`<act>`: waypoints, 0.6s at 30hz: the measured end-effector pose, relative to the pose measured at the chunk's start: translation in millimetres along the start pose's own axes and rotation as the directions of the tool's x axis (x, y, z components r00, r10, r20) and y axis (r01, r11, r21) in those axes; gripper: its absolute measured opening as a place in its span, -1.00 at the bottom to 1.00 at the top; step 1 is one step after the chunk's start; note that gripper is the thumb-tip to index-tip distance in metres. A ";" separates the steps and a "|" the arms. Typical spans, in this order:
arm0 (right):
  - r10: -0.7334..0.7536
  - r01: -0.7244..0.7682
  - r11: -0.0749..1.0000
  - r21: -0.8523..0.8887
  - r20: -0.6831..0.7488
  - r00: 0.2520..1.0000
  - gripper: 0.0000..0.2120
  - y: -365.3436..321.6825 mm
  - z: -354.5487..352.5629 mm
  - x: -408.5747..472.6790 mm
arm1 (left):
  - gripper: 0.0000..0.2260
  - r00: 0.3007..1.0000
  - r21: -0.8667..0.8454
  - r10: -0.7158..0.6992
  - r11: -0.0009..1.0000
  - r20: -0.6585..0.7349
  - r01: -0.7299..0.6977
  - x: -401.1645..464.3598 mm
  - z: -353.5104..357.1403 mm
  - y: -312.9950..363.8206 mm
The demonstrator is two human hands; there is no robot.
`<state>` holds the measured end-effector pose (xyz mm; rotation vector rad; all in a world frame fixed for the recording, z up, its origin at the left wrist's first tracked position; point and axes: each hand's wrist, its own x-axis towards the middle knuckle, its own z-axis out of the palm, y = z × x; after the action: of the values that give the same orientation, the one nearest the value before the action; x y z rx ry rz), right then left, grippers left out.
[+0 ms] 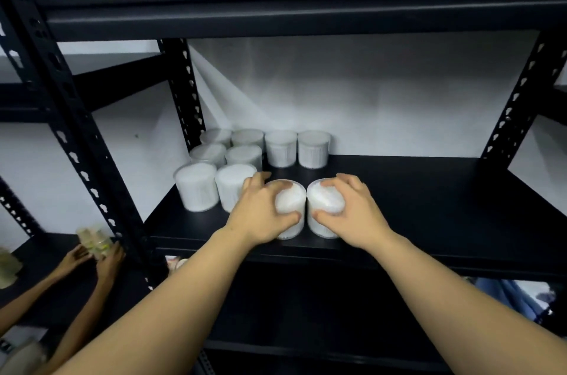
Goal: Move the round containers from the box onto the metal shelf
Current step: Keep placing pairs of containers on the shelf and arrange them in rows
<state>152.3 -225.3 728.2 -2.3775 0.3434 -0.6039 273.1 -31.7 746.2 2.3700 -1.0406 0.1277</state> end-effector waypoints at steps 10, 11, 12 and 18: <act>-0.097 0.098 0.987 -0.129 0.014 0.995 -0.43 18.6 2.4 54.4 | -0.54 0.995 0.236 0.057 0.969 0.085 -0.076 57.7 -2.5 5.0; -0.094 0.097 0.984 -0.147 0.027 0.995 -0.42 20.8 2.8 62.1 | -0.56 0.994 0.250 0.049 0.965 0.102 -0.073 65.6 -2.5 5.6; -0.087 0.093 0.982 -0.165 0.043 0.995 -0.41 22.7 2.8 69.6 | -0.58 0.991 0.258 0.036 0.964 0.126 -0.068 73.1 -3.3 6.5; -0.008 0.057 0.966 -0.251 0.192 0.981 -0.22 33.4 -3.7 111.2 | -0.58 0.968 0.347 -0.029 0.936 0.249 -0.061 117.5 -7.5 6.0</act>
<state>243.1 -295.6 745.9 -2.6685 0.3135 -0.3605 351.7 -108.0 789.7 2.7573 -1.2419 0.0198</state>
